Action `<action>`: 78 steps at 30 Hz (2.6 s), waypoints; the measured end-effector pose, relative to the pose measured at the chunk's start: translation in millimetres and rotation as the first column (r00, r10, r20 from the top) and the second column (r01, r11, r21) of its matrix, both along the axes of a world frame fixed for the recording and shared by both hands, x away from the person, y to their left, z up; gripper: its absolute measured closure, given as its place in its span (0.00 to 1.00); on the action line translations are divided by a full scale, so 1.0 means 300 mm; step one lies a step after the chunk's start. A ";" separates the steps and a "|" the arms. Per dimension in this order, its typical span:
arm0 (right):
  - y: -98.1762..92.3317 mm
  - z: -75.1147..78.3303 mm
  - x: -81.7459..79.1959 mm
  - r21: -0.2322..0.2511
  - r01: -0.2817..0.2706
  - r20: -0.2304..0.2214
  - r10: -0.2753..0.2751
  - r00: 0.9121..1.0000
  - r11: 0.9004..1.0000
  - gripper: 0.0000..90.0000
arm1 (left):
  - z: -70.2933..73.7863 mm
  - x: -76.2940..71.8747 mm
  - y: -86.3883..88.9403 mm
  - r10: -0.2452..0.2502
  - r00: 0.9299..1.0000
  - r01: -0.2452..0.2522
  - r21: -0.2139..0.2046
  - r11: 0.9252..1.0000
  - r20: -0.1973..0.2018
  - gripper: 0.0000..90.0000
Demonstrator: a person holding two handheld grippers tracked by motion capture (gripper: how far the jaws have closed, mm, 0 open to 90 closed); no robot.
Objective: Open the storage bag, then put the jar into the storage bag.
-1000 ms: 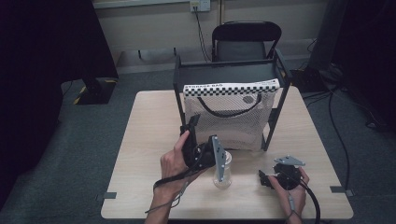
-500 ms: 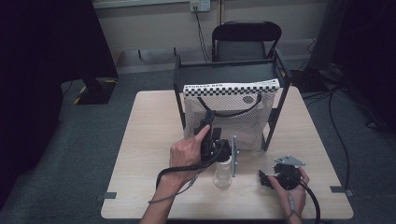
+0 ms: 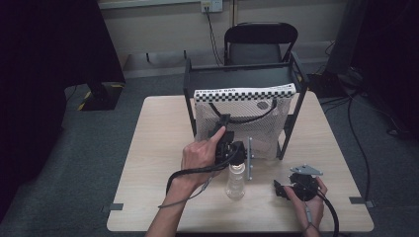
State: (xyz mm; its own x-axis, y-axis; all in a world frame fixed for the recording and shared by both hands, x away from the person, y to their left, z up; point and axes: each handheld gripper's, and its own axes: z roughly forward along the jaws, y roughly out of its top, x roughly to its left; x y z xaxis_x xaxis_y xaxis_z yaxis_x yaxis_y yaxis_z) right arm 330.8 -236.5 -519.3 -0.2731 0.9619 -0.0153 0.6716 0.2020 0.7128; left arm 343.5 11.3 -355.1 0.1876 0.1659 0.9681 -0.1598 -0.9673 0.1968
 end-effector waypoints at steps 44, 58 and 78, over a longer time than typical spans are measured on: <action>0.000 0.000 0.000 0.001 0.001 -0.001 -0.001 1.000 1.000 0.03 | 0.093 -0.157 0.025 -0.041 0.997 0.041 0.000 0.999 0.071 0.98; -0.001 0.000 0.001 -0.001 0.001 -0.001 -0.001 1.000 1.000 0.02 | 0.100 -0.159 0.023 -0.047 0.996 0.047 0.001 0.999 0.078 0.98; 0.004 0.099 -0.095 0.111 -0.163 0.160 0.145 0.976 0.980 0.06 | 0.107 -0.166 0.018 -0.046 0.996 0.045 0.019 0.999 0.073 0.98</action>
